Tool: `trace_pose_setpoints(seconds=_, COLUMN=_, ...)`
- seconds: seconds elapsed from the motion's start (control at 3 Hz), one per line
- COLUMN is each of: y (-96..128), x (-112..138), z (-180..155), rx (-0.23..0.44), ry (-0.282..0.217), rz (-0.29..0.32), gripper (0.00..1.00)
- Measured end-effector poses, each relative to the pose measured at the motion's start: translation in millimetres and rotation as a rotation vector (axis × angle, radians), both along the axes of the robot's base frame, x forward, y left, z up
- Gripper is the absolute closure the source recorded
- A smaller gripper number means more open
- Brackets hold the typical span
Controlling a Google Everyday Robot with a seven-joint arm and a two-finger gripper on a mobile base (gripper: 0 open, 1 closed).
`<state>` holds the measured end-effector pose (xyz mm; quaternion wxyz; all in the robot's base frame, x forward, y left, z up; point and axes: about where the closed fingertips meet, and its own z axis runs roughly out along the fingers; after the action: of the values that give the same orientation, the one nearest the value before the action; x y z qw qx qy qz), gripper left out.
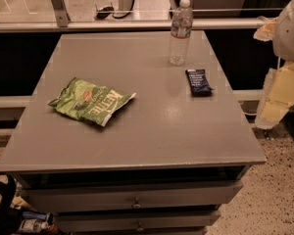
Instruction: Move water bottle near green jalapeno chip bag
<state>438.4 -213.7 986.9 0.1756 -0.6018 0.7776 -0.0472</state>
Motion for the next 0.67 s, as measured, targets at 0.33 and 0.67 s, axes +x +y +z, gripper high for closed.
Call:
trace_pose_setpoints(seconds=0.33, y=-1, x=3, z=1, rx=0.014, ry=-0.009, rz=-0.006, gripper=0.00)
trace_pose_setpoints(seconds=0.67, y=-17, x=43, z=6, rx=0.180, ry=-0.103, rz=-0.070, gripper=0.00)
